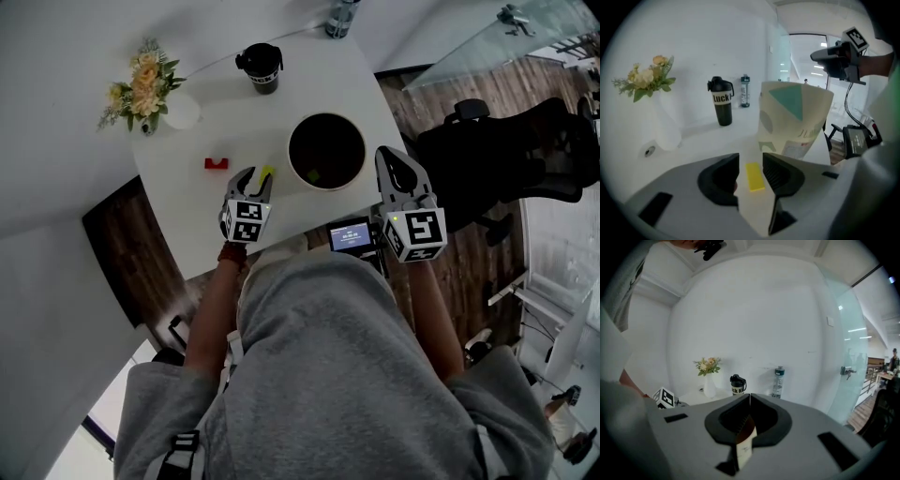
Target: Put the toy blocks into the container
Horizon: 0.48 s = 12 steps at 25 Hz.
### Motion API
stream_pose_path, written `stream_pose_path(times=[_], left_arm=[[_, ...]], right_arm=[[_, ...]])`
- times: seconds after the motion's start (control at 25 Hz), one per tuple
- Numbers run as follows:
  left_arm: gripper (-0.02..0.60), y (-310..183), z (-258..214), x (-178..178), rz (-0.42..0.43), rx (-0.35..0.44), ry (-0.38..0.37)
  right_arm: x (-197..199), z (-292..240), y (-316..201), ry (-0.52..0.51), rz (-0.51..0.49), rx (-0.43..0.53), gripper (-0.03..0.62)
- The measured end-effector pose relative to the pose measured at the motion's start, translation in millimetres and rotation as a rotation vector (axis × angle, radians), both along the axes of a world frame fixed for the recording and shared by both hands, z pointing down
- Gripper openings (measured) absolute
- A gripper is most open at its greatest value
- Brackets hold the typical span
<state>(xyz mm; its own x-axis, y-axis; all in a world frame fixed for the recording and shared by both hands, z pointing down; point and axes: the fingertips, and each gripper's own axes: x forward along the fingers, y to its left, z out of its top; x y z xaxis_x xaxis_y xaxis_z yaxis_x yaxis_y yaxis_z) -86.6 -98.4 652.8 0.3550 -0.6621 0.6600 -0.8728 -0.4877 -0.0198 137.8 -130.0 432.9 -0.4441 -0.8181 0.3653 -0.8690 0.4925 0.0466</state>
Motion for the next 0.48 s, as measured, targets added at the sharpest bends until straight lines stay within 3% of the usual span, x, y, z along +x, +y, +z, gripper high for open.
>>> stream_pose_path(times=[0.2,0.48], left_arm=[[0.164,10,32,3,0.021,-0.073,-0.040],[0.173,16,57,4,0.016,-0.158,-0.026]], right_arm=[[4,3,1,0.004,0.013,-0.011,0.005],[2,4,1,0.007,0.013,-0.013,0.005]])
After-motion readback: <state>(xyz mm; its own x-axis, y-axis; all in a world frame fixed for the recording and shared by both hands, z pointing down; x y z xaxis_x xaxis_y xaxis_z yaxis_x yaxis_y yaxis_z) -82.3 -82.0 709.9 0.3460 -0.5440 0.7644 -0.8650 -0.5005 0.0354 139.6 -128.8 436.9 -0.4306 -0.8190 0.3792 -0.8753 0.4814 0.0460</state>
